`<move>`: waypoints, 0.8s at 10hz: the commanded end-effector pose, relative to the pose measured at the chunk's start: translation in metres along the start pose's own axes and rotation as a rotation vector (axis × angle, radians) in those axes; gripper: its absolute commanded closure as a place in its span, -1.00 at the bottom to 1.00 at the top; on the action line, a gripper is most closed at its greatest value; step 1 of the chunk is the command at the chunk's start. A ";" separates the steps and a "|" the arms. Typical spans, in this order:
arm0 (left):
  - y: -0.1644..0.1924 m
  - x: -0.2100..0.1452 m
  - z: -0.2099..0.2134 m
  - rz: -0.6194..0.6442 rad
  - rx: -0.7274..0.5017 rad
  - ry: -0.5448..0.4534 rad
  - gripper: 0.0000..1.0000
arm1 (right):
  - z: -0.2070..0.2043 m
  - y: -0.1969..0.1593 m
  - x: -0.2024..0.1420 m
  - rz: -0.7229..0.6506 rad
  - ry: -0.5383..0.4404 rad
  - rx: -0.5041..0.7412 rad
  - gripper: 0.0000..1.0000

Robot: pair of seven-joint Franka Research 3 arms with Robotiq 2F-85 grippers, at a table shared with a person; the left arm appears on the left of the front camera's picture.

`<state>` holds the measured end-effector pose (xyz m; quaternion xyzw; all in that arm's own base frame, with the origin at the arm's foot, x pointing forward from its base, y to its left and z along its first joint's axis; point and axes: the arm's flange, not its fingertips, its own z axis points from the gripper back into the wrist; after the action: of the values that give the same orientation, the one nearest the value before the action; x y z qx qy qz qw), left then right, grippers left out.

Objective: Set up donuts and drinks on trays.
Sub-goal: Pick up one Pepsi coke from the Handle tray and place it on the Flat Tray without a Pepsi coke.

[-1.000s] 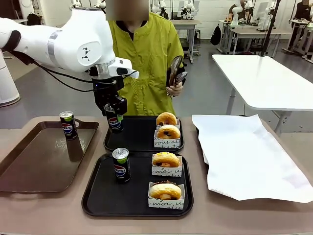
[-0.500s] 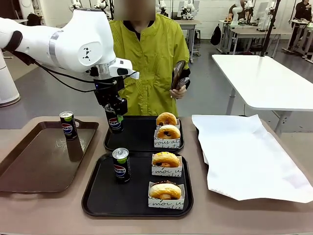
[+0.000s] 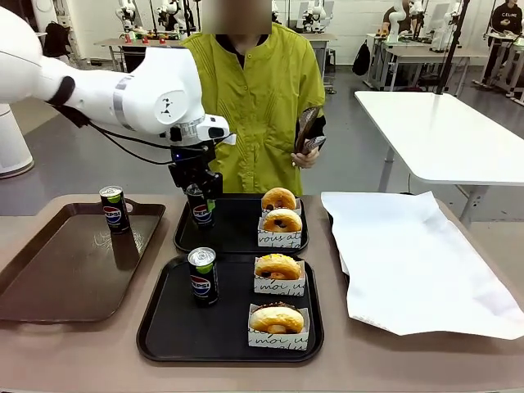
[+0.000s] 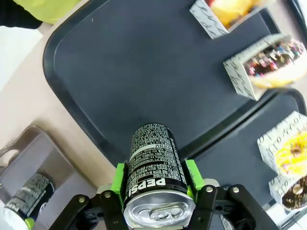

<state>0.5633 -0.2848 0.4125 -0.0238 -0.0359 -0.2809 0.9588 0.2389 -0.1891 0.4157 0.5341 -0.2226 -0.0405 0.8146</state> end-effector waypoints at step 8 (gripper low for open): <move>-0.003 0.025 -0.023 -0.014 0.103 0.033 -1.00 | 0.000 0.000 0.000 0.007 -0.003 0.012 -1.00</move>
<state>0.5825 -0.3040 0.3924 0.0164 -0.0319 -0.2964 0.9544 0.2389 -0.1891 0.4157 0.5341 -0.2226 -0.0406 0.8146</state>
